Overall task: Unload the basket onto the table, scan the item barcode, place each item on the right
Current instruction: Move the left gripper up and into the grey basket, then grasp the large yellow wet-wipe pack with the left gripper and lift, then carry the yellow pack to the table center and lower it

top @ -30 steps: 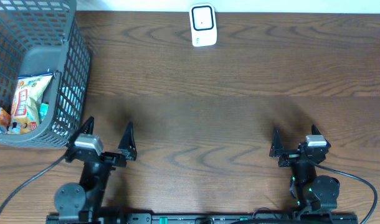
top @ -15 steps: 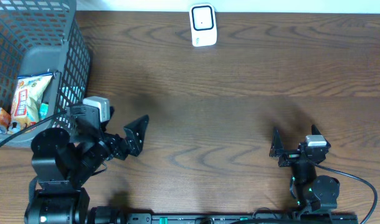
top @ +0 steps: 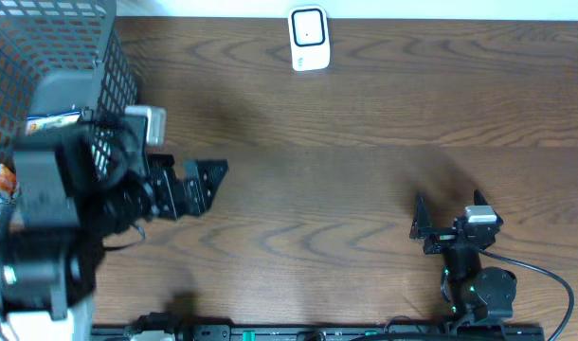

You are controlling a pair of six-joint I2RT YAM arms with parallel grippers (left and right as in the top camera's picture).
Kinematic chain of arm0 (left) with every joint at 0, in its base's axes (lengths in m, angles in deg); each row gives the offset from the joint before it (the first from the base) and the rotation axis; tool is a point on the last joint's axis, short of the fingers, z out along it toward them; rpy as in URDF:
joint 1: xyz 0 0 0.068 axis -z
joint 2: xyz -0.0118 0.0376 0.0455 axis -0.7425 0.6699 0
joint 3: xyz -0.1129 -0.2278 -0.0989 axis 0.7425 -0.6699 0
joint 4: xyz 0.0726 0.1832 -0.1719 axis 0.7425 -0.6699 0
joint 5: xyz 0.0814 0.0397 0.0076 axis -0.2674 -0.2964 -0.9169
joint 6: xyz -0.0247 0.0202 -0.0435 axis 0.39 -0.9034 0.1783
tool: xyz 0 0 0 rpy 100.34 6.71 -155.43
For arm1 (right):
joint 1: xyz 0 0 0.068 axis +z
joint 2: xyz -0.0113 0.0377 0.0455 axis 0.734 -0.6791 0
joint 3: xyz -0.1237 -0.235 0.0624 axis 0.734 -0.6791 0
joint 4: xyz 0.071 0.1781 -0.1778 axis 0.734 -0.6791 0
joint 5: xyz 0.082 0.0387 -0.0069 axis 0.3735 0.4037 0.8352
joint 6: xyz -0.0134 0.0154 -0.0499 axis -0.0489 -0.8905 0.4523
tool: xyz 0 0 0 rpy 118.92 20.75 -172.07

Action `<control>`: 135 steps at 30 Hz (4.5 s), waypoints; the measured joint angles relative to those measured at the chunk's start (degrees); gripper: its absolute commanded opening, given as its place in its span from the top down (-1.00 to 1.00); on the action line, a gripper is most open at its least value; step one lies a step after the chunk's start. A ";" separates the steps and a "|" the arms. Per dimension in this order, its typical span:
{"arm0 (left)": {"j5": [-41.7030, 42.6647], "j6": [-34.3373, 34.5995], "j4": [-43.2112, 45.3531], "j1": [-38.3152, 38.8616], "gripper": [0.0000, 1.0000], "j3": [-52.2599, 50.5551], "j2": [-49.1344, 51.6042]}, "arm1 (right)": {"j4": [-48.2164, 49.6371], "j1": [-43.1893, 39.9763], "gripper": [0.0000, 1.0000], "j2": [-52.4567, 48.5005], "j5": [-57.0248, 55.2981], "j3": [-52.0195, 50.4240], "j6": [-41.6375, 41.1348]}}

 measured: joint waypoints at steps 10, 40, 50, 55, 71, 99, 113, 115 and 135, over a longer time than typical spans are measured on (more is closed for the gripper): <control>-2.03 -1.33 -1.57 0.00 -0.96 5.92 9.55 | 0.00 0.00 -0.99 0.00 0.00 0.00 -0.02; -33.73 9.68 11.26 -20.39 -0.95 32.06 30.53 | 0.00 0.00 -0.99 0.02 0.00 0.00 0.00; -34.82 3.85 9.99 -28.87 -0.96 27.21 37.16 | 0.00 0.00 -0.99 0.02 0.00 0.00 0.00; -35.56 -1.16 12.07 -30.10 -0.95 20.65 42.45 | 0.00 0.00 -0.98 0.02 0.00 0.00 0.00; -38.91 -10.10 21.57 -33.55 -0.85 8.44 51.41 | 0.00 0.00 -0.99 0.02 0.00 0.00 0.00; -33.70 -1.05 36.39 -33.86 0.85 -3.80 37.24 | 0.02 0.00 -0.99 0.02 0.00 0.00 0.00; -16.81 31.30 46.25 -30.25 0.85 -3.50 6.67 | 0.00 0.00 -0.99 0.02 0.00 0.00 -0.02; -13.55 34.71 48.15 -26.32 0.85 -3.50 5.75 | 0.00 0.00 -0.99 0.02 0.00 0.00 -0.02; -15.21 27.08 26.51 26.58 0.86 -3.54 10.12 | 0.00 0.00 -0.99 0.02 0.00 0.00 0.00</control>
